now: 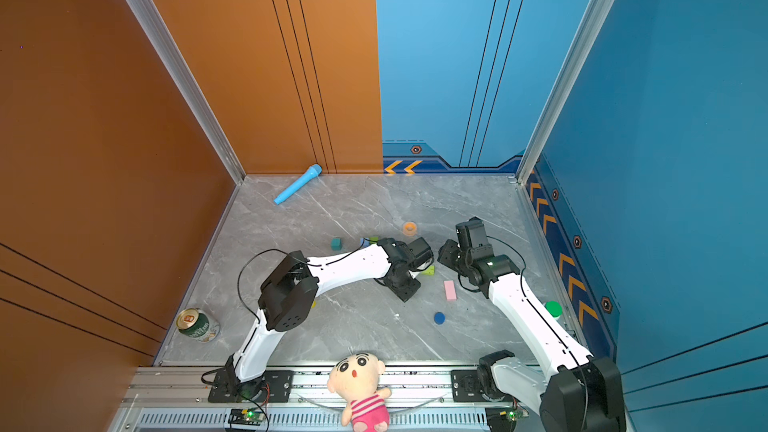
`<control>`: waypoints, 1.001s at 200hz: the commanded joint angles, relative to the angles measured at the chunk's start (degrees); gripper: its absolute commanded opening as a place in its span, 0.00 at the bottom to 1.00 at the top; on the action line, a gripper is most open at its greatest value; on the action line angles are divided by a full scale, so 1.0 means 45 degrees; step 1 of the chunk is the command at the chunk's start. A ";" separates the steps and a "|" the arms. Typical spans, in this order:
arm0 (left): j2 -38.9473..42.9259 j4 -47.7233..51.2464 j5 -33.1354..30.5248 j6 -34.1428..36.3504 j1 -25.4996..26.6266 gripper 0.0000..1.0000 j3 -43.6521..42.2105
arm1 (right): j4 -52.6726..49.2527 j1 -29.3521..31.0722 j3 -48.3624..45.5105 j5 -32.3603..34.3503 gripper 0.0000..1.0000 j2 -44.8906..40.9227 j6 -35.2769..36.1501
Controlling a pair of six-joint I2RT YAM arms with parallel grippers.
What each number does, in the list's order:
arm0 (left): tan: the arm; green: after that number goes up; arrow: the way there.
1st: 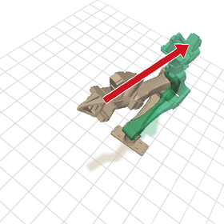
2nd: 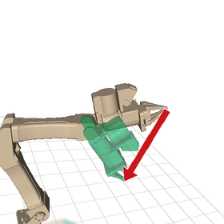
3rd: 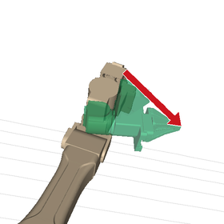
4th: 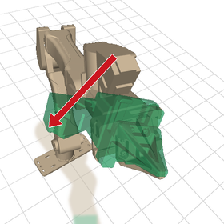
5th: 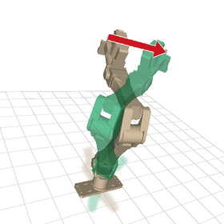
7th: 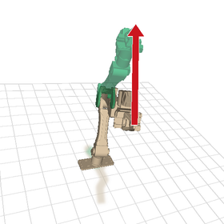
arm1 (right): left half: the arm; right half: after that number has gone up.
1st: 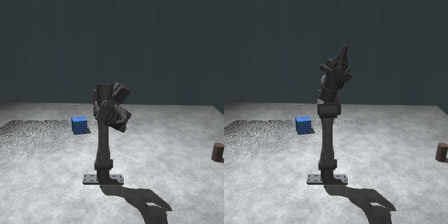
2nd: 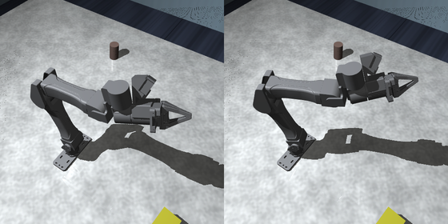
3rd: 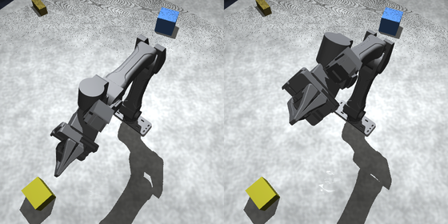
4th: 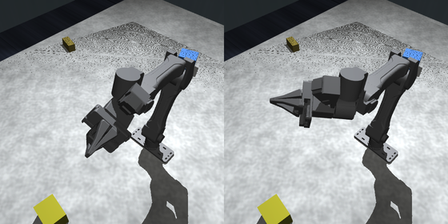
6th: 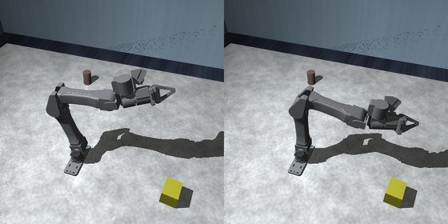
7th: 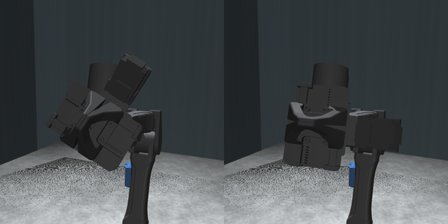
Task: Build the wood block tower
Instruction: 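Close the left gripper on the dark blue cube while the right draws back, then carry the dark blue cube with the left gripper toward the stack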
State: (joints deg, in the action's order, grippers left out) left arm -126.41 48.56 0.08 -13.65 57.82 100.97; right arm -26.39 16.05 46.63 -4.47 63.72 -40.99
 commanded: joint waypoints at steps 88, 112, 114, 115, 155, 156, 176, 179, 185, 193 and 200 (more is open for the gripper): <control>-0.0315 0.0363 -0.0058 -0.0262 -0.0061 0.17 0.0453 | 0.0375 -0.0097 -0.0240 -0.0296 0.47 -0.0085 -0.0203; -0.0162 0.0383 0.0022 -0.0308 -0.0120 0.13 0.0419 | 0.0416 -0.0106 -0.0226 -0.0335 0.47 -0.0079 -0.0226; -0.0139 0.0392 0.0032 -0.0317 -0.0126 0.12 0.0415 | 0.0425 -0.0105 -0.0226 -0.0350 0.47 -0.0069 -0.0226; -0.0126 0.0387 0.0027 -0.0331 -0.0121 0.12 0.0405 | 0.0430 -0.0108 -0.0236 -0.0342 0.47 -0.0064 -0.0217; 0.0817 0.0671 -0.0559 -0.0988 -0.0464 0.09 0.0122 | 0.0513 -0.0085 -0.0148 -0.0450 0.47 0.0091 -0.0209; 0.0831 0.0682 -0.0571 -0.1009 -0.0485 0.09 0.0122 | 0.0503 -0.0098 -0.0148 -0.0451 0.47 0.0104 -0.0218; 0.1492 0.0873 -0.0752 -0.1458 -0.0785 0.07 0.0082 | 0.0541 -0.0091 -0.0028 -0.0510 0.47 0.0261 -0.0166; 0.1590 0.0897 -0.0790 -0.1539 -0.0846 0.07 0.0082 | 0.0551 -0.0091 -0.0013 -0.0525 0.47 0.0293 -0.0146; 0.1764 0.0927 -0.0869 -0.1682 -0.0945 0.06 0.0092 | 0.0562 -0.0091 0.0022 -0.0545 0.47 0.0363 -0.0142; 0.1985 0.0979 -0.0975 -0.1887 -0.1089 0.05 0.0120 | 0.0608 -0.0090 0.0057 -0.0597 0.47 0.0455 -0.0114; 0.2152 0.1005 -0.1082 -0.2049 -0.1205 0.04 0.0141 | 0.0640 -0.0091 0.0084 -0.0642 0.47 0.0538 -0.0081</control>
State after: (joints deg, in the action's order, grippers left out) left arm -122.04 50.81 -1.56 -19.07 54.52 101.25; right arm -24.82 15.94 46.22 -6.09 64.84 -41.41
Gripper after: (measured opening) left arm 0.308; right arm 0.466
